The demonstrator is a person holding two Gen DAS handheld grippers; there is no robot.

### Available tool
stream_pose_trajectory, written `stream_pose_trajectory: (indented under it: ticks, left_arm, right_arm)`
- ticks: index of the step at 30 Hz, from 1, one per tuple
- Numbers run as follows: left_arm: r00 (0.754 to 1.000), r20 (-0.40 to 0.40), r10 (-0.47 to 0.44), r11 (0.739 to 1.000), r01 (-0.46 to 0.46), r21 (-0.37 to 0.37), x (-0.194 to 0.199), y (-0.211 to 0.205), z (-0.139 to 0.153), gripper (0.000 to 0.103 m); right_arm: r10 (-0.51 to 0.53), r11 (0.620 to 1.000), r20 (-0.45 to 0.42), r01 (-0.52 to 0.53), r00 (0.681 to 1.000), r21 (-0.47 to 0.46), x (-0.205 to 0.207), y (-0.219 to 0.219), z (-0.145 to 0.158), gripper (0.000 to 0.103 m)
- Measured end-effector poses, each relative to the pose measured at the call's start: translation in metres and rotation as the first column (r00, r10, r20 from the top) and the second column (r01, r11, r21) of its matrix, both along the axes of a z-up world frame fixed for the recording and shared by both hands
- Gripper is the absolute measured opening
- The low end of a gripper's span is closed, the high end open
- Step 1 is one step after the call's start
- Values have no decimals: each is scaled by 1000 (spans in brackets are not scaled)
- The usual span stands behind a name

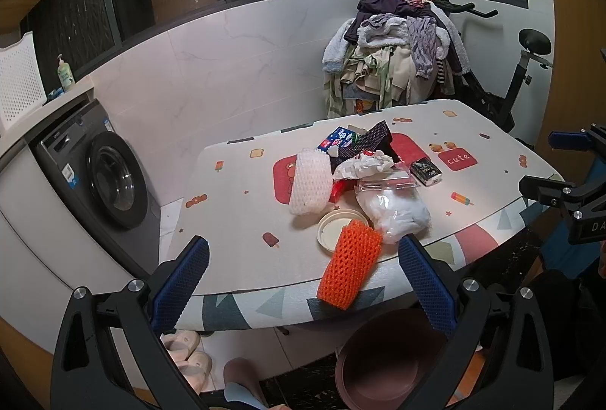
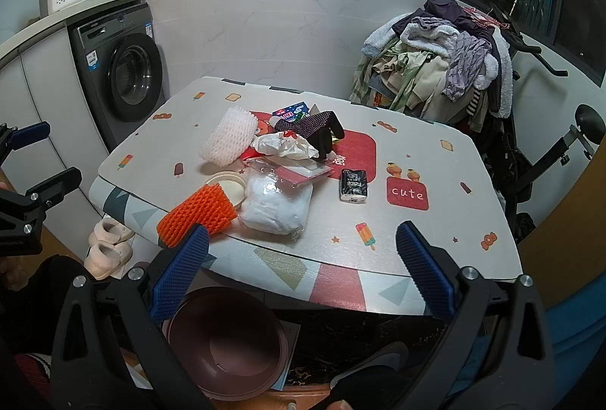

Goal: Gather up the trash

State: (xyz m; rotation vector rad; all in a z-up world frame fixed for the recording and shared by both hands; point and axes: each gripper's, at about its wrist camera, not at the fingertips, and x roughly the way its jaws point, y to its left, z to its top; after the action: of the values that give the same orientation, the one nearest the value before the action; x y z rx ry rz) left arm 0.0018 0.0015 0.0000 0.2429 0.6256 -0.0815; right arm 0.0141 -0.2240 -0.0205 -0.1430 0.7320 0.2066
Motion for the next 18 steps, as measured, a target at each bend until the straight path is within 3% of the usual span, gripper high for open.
stream_pose_trajectory:
  ticks: [18]
  left_arm:
    - [1000, -3, 1, 1000, -1, -5, -1, 2, -8, 98]
  right_arm:
    - [-1, 1000, -2, 1, 1000, 0, 0, 1, -2, 97]
